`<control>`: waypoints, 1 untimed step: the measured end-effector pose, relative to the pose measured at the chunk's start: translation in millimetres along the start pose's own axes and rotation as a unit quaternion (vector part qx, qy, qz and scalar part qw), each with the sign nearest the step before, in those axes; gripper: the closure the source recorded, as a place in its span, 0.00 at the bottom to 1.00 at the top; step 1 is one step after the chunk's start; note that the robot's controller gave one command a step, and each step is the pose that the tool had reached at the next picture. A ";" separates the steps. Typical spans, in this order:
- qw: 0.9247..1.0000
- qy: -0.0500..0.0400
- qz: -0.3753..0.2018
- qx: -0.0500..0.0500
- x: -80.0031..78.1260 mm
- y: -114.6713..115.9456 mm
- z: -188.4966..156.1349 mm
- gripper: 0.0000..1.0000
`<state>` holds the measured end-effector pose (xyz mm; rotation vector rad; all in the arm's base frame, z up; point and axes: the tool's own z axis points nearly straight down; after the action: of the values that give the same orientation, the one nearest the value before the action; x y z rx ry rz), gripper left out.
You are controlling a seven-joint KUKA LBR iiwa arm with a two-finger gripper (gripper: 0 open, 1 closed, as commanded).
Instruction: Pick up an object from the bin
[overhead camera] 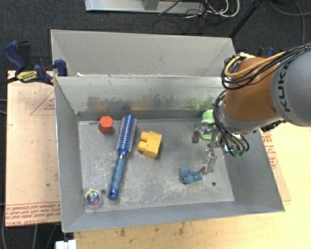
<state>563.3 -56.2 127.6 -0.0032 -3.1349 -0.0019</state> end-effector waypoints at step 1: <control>0.995 -0.001 -0.095 0.000 48.6 7.1 59.8 0.00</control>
Offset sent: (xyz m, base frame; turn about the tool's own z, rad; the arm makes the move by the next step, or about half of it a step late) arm -0.0478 0.0062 -0.0576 -0.1928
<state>514.3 -48.9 68.1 0.2962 -3.1236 -0.0032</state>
